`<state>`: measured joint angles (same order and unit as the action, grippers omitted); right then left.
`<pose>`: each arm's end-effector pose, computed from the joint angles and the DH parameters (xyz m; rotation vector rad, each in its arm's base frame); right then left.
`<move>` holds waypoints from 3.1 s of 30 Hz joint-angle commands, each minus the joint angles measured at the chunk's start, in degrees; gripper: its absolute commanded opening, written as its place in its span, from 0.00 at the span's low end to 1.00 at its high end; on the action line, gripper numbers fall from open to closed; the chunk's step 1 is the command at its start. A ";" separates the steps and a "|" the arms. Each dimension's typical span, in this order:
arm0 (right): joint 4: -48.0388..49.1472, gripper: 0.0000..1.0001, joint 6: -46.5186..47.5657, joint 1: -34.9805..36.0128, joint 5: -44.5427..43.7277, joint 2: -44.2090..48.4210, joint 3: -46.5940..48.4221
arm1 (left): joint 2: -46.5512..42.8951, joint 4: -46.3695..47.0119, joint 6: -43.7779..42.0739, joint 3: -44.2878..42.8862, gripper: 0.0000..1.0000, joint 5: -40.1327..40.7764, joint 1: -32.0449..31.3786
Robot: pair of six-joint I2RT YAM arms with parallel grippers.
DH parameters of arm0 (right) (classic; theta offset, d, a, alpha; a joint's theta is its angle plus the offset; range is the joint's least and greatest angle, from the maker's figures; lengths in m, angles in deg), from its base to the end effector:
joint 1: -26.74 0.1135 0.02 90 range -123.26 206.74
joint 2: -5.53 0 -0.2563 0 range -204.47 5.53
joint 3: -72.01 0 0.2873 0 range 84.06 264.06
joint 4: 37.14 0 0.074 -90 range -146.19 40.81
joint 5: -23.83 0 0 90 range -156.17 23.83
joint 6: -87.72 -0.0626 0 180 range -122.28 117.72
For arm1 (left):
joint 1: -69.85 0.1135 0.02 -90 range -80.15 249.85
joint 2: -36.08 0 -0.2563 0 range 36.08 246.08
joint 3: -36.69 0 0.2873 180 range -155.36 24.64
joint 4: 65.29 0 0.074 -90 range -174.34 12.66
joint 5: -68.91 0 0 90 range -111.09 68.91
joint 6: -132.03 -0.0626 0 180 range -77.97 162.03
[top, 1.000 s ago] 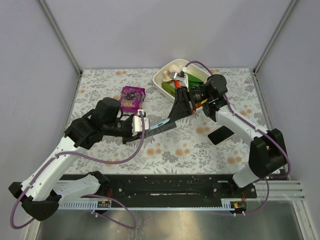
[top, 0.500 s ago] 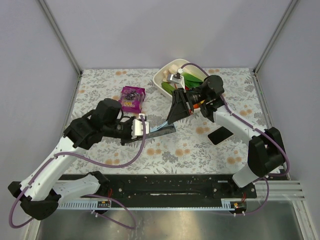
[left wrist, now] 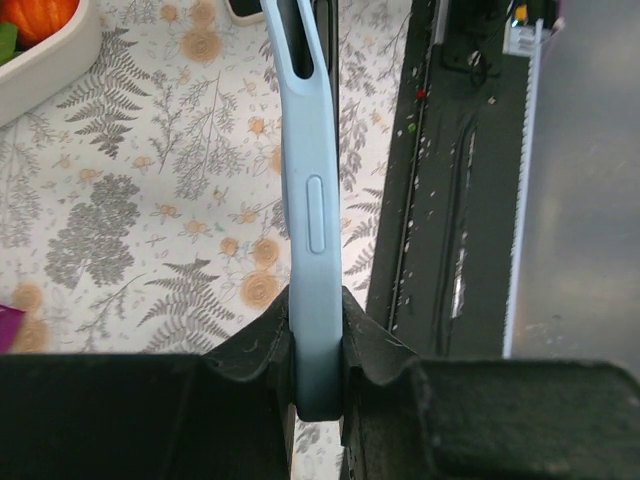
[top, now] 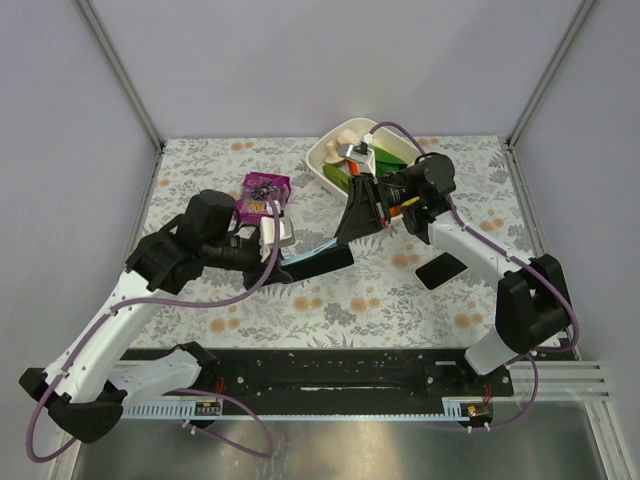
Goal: Take the phone out of the phone case
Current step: Remove the phone case from the phone.
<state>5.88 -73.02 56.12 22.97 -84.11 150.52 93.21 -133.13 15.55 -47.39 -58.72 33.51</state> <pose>0.2864 0.2331 0.3539 -1.3063 1.5624 2.0133 0.1630 -0.1673 0.3781 1.4469 1.7087 -0.8379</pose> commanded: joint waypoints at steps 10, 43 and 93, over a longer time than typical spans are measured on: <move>26.76 0.06 -21.28 -1.44 -1.78 -4.49 2.28 | 1.24 44.09 30.68 2.77 0.00 -12.83 6.45; 27.02 0.01 -19.79 -3.37 -0.81 -1.23 -0.80 | 3.08 58.33 48.11 6.90 0.00 -3.32 14.98; 26.41 0.00 -13.28 5.77 -4.42 -9.23 -5.90 | 4.75 119.52 86.95 21.76 0.00 -13.26 20.43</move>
<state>30.16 -92.45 54.31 8.50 -89.10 148.31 98.78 -29.20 104.97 -20.16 -95.79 54.93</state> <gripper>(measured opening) 0.230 0.205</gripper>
